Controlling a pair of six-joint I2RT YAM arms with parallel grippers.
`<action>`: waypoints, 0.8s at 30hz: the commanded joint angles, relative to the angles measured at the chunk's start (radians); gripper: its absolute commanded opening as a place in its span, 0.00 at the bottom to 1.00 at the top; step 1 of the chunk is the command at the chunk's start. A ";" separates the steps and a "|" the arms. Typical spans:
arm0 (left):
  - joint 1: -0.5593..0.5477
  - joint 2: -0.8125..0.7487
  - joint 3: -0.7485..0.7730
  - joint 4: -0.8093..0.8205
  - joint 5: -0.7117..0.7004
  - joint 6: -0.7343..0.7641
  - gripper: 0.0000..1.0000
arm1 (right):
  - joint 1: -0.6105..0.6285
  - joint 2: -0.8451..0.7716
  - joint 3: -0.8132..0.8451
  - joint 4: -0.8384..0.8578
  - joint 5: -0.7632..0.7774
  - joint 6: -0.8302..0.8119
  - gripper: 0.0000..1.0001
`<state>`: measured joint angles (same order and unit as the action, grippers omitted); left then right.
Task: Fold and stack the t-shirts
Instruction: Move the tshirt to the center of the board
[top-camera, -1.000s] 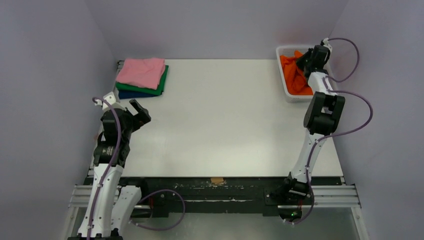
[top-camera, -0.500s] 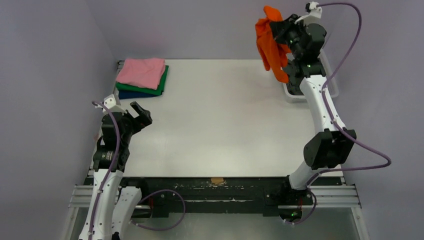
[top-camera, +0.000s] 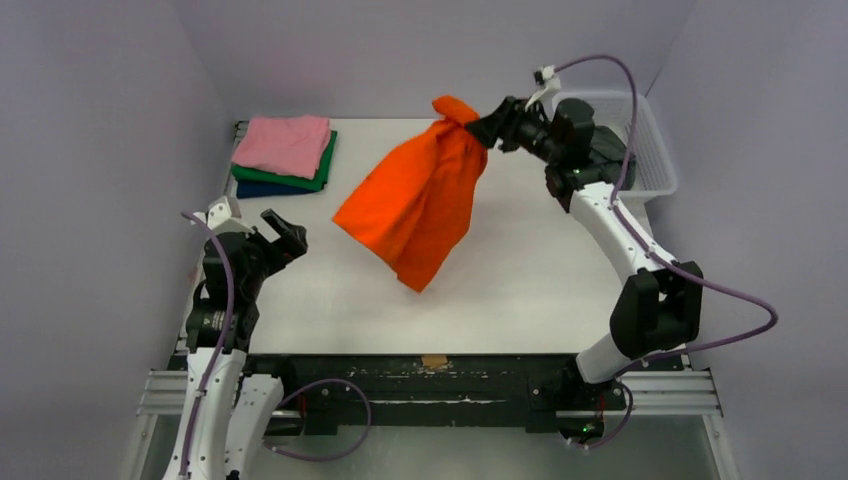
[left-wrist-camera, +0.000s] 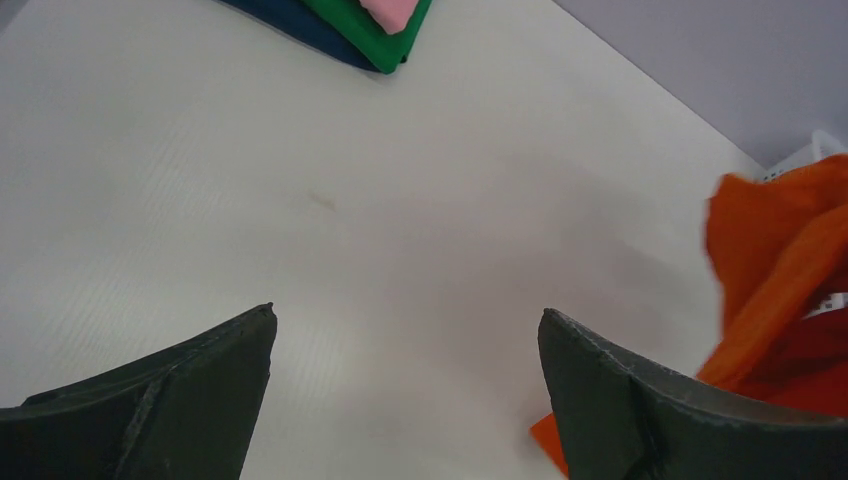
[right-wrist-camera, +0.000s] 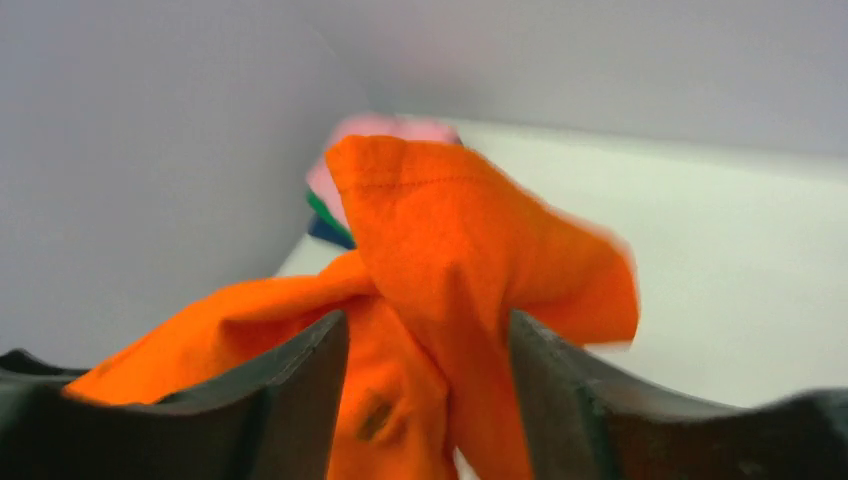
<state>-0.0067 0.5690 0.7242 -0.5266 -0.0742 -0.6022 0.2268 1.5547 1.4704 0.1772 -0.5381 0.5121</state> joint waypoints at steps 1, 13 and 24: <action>0.007 0.035 -0.046 -0.014 0.095 -0.057 1.00 | -0.009 -0.056 -0.314 -0.004 0.247 -0.017 0.73; -0.295 0.384 -0.144 0.229 0.245 -0.144 0.98 | 0.031 -0.075 -0.378 -0.209 0.510 -0.158 0.93; -0.827 0.782 0.118 0.269 0.165 -0.177 0.89 | 0.063 0.018 -0.337 -0.238 0.653 -0.113 0.92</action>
<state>-0.7155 1.2655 0.7040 -0.3050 0.1410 -0.7666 0.2905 1.5661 1.0809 -0.0574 0.0360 0.3813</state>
